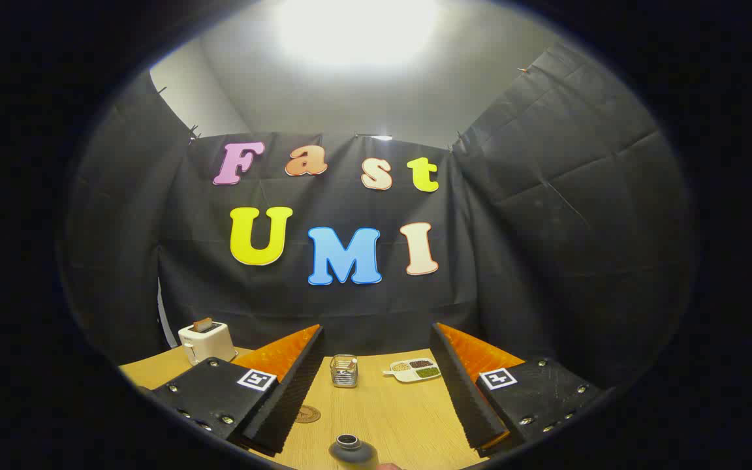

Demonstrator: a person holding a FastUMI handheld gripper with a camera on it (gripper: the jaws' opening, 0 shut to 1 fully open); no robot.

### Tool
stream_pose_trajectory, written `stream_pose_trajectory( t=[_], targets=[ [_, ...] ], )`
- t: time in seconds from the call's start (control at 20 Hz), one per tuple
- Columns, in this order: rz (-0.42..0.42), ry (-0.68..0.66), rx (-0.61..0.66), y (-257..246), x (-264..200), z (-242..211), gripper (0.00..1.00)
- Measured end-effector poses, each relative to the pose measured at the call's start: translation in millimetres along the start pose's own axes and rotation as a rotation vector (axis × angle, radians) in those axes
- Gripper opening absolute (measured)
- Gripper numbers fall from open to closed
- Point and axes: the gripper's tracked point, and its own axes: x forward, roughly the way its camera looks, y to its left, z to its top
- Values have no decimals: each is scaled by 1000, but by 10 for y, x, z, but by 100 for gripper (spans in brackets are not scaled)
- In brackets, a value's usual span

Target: Take the bottle from table, then pour the juice into the cup, finally place the bottle on the coaster

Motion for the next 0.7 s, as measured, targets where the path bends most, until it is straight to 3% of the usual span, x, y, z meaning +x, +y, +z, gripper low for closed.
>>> stream_pose_trajectory(
  t=[0.7],
  targets=[
    [61,4,15,95,-142,-43,97]
  ],
)
